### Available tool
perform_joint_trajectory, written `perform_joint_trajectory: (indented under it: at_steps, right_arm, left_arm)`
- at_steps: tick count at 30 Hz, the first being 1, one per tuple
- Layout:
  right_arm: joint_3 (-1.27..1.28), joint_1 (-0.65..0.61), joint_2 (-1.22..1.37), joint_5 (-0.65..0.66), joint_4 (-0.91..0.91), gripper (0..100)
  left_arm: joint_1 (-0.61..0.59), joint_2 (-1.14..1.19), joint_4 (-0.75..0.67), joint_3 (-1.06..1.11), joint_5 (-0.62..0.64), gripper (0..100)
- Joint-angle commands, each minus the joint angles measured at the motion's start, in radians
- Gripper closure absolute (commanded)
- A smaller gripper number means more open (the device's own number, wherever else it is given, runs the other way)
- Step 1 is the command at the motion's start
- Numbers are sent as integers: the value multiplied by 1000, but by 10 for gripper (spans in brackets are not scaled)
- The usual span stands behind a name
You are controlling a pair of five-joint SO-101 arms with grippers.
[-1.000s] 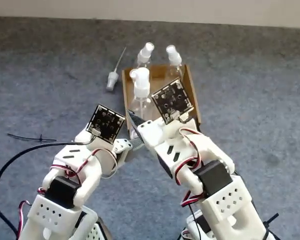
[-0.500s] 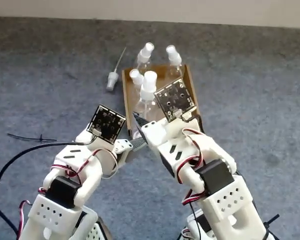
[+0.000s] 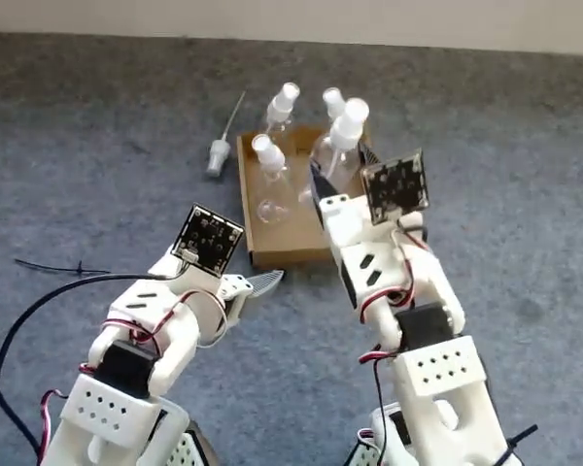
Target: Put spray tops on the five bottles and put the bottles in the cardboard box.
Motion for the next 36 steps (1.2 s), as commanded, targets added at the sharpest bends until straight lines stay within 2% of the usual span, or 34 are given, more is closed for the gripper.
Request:
perform_joint_trajectory:
  at_steps: [1, 7, 13, 17, 21, 36]
  right_arm:
    - [134, 18, 2, 12, -200, 994]
    - [179, 47, 25, 12, -234, 994]
    - [65, 108, 223, 12, -263, 994]
    - [42, 107, 254, 12, -265, 994]
    - [53, 107, 272, 11, -384, 994]
    - [65, 108, 573, 11, -604, 994]
  left_arm:
    - [-16, -10, -18, 12, 3, 745]
    - [-10, -10, -18, 28, 3, 751]
    - [-18, -10, -18, 28, 3, 752]
    - [-18, -10, -18, 28, 3, 752]
    - [-16, -10, -18, 28, 3, 752]
    - [-12, -10, -18, 30, 3, 752]
